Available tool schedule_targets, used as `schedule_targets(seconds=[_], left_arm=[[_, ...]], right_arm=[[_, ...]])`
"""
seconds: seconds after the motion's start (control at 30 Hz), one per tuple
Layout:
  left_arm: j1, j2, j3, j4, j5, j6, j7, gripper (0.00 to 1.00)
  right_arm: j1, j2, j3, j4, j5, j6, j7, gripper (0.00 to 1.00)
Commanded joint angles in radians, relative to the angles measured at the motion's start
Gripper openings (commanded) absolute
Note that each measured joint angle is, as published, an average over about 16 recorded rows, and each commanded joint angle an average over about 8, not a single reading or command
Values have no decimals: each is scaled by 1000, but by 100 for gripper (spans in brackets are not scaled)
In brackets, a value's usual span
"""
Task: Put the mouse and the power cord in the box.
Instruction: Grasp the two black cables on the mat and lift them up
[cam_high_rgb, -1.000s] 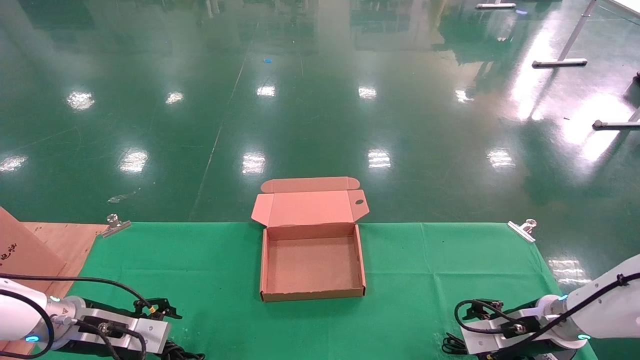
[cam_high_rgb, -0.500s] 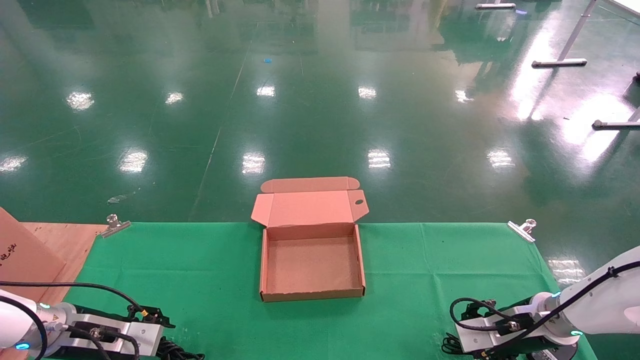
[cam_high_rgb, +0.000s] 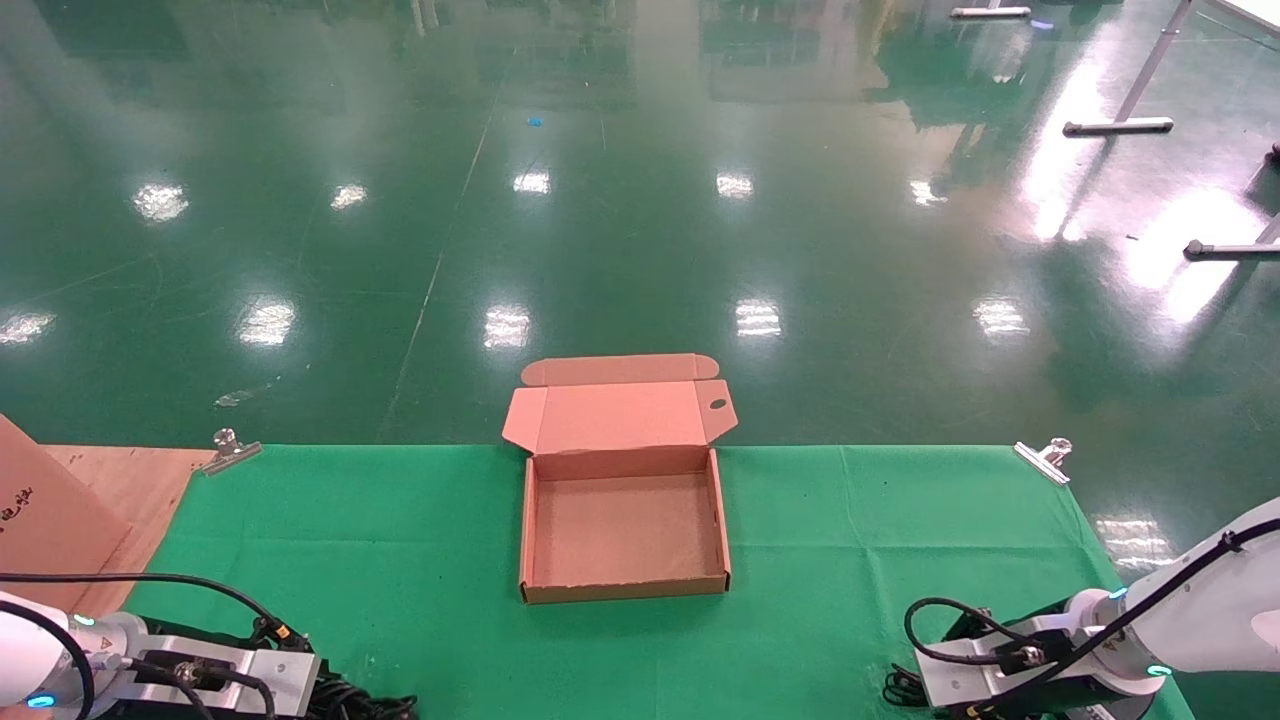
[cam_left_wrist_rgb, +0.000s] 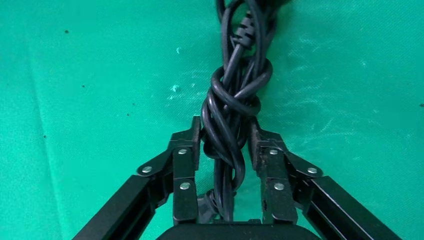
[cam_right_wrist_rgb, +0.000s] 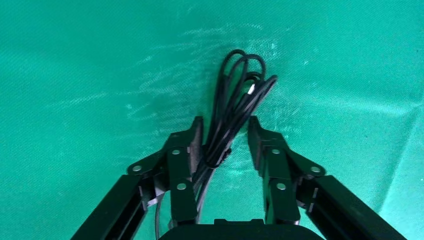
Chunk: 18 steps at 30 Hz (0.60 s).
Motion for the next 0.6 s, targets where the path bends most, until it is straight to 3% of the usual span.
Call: schedule_targets(seconds=[0.03,0.33,0.6], left_arm=[[4,1,0,3,0,-4,3,0],[-5,-8,-8,6,-11,3,6,0],[-104,-40,-7,-20,-10,150,29,0]], right_arm=[[4,-3,1,-13,1,3,-6,0],[18,-2,16,-48,24,-11,-39,0],[123,37,47,-23,69,-90,-76,0]])
